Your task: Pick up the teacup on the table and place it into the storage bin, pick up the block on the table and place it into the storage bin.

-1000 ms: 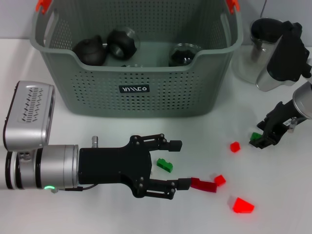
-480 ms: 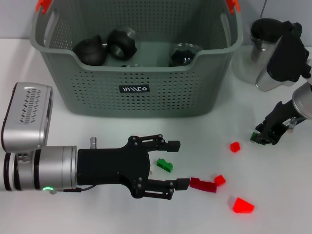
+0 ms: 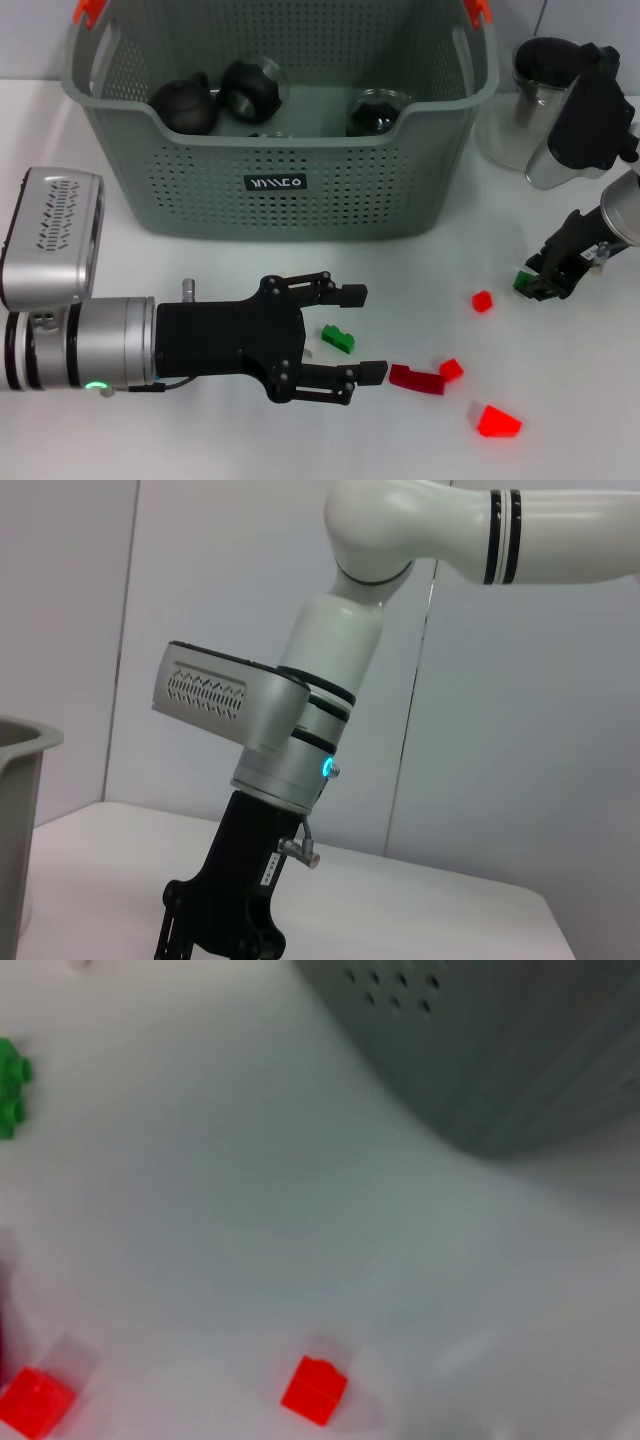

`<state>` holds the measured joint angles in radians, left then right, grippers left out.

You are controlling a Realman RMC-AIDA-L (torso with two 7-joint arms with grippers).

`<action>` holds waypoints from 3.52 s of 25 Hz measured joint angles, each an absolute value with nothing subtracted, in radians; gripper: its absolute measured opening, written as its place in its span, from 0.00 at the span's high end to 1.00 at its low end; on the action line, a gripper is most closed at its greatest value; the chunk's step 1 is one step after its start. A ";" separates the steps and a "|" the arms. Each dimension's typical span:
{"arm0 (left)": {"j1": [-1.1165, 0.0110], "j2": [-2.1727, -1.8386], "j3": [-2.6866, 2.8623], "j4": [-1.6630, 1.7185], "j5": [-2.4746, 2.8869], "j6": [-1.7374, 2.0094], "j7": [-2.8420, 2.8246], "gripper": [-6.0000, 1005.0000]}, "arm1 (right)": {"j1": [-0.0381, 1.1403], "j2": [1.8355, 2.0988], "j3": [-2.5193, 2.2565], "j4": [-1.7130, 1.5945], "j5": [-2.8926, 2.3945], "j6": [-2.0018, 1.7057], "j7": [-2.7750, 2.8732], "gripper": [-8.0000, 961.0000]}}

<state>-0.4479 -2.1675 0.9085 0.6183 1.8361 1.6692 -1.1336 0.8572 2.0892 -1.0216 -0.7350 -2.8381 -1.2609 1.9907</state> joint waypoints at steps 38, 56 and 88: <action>-0.410 -2.161 0.869 0.621 1.848 1.667 -1.138 0.17 | 0.896 2.032 -0.813 -1.126 -1.915 -1.714 2.015 0.76; -0.416 -2.168 0.871 0.617 1.843 1.668 -1.139 0.17 | 1.074 2.020 -0.935 -0.876 -2.225 -1.209 2.011 0.59; -0.420 -2.168 0.871 0.608 1.842 1.667 -1.139 0.17 | 0.817 2.095 -0.968 -0.931 -2.706 -1.557 2.118 0.04</action>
<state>-0.4203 -2.1675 0.8713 0.6082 1.8421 1.6673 -1.1390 0.8174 2.0954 -0.9680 -0.9312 -2.7062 -1.5567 2.1184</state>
